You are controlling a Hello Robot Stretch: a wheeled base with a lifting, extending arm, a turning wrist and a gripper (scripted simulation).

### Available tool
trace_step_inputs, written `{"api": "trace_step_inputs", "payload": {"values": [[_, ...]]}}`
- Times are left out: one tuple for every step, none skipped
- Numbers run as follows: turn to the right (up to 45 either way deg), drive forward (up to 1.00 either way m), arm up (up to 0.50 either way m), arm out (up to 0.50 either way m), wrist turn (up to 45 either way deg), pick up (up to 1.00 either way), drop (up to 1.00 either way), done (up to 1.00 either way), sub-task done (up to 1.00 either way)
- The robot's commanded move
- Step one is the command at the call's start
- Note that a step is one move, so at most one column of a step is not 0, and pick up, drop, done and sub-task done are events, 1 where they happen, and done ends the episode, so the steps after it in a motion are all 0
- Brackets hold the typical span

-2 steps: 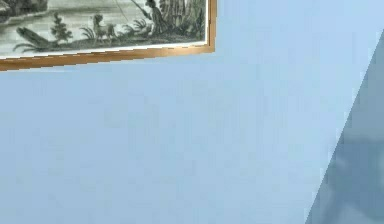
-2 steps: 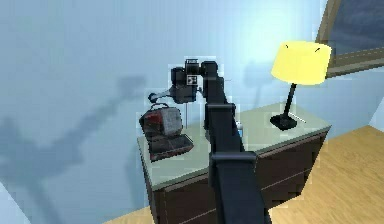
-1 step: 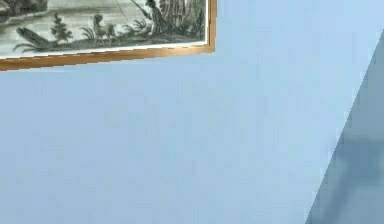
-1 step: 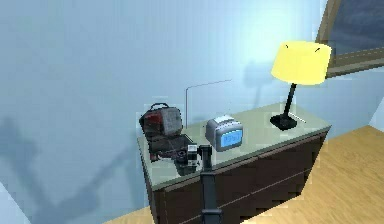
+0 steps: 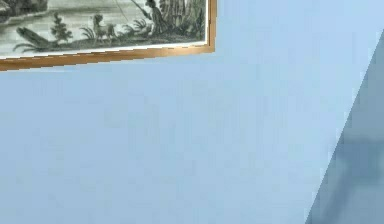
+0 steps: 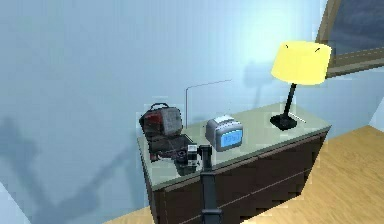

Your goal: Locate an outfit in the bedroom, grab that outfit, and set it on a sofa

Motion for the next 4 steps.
{"api": "trace_step_inputs", "payload": {"values": [[0.0, 0.00, 0.10, 0.00, 0.0, 0.00, 0.00, 0.00, 0.00], [0.0, 0.00, 0.24, 0.00, 0.0, 0.00, 0.00, 0.00, 0.00], [0.0, 0.00, 0.00, 0.00, -45.0, 0.00, 0.00, 0.00, 0.00], [0.0, 0.00, 0.00, 0.00, -45.0, 0.00, 0.00, 0.00, 0.00]]}}
